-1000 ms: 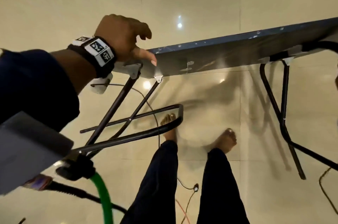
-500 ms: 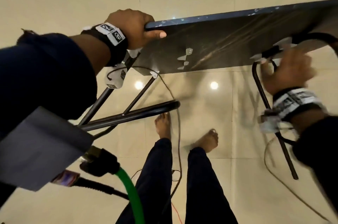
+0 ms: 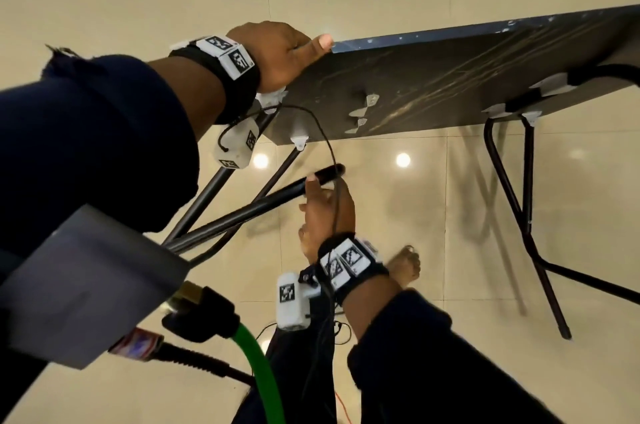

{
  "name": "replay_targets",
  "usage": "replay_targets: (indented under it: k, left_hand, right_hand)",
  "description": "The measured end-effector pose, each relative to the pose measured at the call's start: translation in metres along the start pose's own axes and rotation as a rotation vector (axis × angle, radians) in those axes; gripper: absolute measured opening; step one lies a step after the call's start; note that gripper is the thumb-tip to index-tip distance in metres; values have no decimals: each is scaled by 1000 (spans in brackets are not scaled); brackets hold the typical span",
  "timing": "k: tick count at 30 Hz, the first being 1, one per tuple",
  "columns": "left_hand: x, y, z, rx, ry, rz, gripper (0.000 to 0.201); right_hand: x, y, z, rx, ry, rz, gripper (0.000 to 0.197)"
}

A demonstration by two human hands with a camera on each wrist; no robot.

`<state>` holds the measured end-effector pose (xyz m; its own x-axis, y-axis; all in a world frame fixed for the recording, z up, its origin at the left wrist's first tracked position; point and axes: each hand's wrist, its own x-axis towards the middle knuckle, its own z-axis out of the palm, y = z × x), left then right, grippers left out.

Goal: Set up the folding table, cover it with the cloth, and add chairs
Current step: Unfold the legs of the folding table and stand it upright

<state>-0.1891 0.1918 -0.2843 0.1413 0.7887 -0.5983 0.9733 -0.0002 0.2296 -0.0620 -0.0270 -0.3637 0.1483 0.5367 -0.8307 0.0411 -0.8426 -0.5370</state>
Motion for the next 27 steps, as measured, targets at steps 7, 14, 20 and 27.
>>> replay_targets:
  k: [7,14,20,27]
  left_hand:
    - [-6,-4,6,-26,-9,52,74]
    - [0,-7,7,28,8,73,80]
    - [-2,-10,9,54,38,61,79]
    - [-6,-8,10,68,28,77,82]
  right_hand:
    - [15,-60,30,-387,-245,-204,108]
    - [3,-35,82,-161,-261,-61,24]
    - [-4,-39,84,-216,-182,-113,21]
    - [-26,-24,41,-145,-52,-173,33]
